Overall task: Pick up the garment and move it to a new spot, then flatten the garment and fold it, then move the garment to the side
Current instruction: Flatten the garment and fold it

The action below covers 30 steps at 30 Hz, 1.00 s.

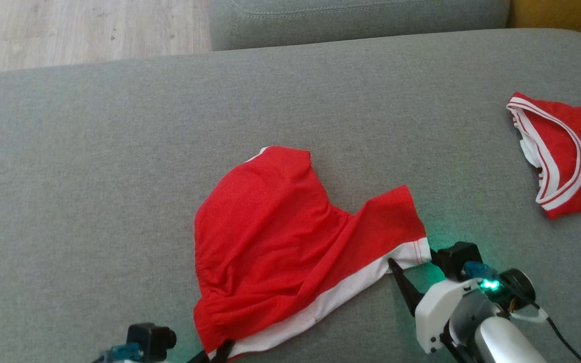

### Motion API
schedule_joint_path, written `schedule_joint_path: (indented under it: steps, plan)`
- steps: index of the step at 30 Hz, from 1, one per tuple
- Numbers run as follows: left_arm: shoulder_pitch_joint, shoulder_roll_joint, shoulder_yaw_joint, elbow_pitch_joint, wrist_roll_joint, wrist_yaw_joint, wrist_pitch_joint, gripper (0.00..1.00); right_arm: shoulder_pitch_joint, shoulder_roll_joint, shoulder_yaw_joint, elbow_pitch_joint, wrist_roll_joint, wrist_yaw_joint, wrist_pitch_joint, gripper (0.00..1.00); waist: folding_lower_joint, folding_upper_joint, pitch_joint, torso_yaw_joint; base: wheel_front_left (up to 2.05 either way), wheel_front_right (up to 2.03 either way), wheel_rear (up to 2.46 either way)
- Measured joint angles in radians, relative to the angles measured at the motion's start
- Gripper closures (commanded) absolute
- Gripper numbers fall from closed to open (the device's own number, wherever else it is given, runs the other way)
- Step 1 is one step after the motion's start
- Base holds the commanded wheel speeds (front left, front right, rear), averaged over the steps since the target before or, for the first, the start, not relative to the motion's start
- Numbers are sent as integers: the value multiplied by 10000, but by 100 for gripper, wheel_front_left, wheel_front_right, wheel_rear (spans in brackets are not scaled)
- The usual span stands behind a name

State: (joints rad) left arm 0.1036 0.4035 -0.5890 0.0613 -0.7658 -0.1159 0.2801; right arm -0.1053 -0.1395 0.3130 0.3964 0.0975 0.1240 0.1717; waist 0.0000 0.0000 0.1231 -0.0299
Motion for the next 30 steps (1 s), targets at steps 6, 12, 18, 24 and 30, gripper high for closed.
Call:
schedule_joint_path:
  steps: [6,12,18,24,30]
  plan:
    - [-52,0,-44,44,-104,-2,-100,100,-139,-6,138,61,88,0,-13,58,0,0,-10,-7,0,0,0]
    - [-92,-2,-65,-36,-316,-79,-485,100,-124,-12,443,-79,963,0,-46,100,0,0,-74,-43,0,0,0]
    - [-111,79,750,-2130,-1511,-79,-1091,100,173,15,-372,-2706,3933,0,360,100,0,0,-186,-110,0,0,0]
    - [-263,917,1753,-6458,-3302,-73,-449,100,1038,119,-2481,-7277,7382,-2,2220,100,-1,0,-115,-243,0,0,0]
    - [-3754,1718,2686,-7674,-5632,817,1854,100,-706,742,-4067,-9066,9129,-2,4700,100,0,0,534,-599,0,0,0]
